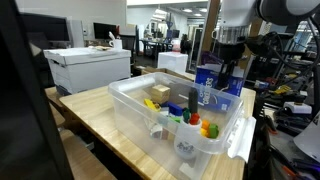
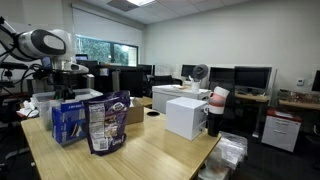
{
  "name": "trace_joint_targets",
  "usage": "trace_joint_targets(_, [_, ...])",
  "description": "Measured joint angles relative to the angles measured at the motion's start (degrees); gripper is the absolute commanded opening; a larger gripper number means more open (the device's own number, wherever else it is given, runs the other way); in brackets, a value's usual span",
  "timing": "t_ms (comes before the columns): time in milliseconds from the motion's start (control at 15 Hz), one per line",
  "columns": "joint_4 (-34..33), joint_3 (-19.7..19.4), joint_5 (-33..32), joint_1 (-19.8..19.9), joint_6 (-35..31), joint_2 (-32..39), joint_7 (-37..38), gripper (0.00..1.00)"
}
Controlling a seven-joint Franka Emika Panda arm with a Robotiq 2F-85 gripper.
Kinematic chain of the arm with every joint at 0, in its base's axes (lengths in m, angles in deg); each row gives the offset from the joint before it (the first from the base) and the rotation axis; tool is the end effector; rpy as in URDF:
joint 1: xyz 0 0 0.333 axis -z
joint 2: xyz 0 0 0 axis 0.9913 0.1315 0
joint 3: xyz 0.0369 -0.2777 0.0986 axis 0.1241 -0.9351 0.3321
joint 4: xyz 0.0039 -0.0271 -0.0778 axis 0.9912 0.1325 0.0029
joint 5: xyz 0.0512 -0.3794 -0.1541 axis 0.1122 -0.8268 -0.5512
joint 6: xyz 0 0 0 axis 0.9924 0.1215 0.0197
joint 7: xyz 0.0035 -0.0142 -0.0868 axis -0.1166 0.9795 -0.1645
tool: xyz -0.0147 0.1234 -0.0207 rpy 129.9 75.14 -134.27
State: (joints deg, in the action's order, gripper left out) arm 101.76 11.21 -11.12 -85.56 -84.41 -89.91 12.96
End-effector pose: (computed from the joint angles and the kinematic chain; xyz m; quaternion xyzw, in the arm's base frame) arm 0.3839 0.0826 0.2729 0.9914 -0.0464 -0.0368 0.1167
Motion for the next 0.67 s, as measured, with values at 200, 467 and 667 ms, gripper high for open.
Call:
trace_joint_targets(200, [-1.3,1.8,-2.5,0.0,1.3,-0.2,2.2,0.02])
trace_joint_targets(467, [-3.7,3.8,-5.7,0.0,3.5,-0.2,4.6,0.02])
trace_joint_targets(667, [-6.2,5.2,-8.3,-0.1,6.1,-0.2,6.5,0.02])
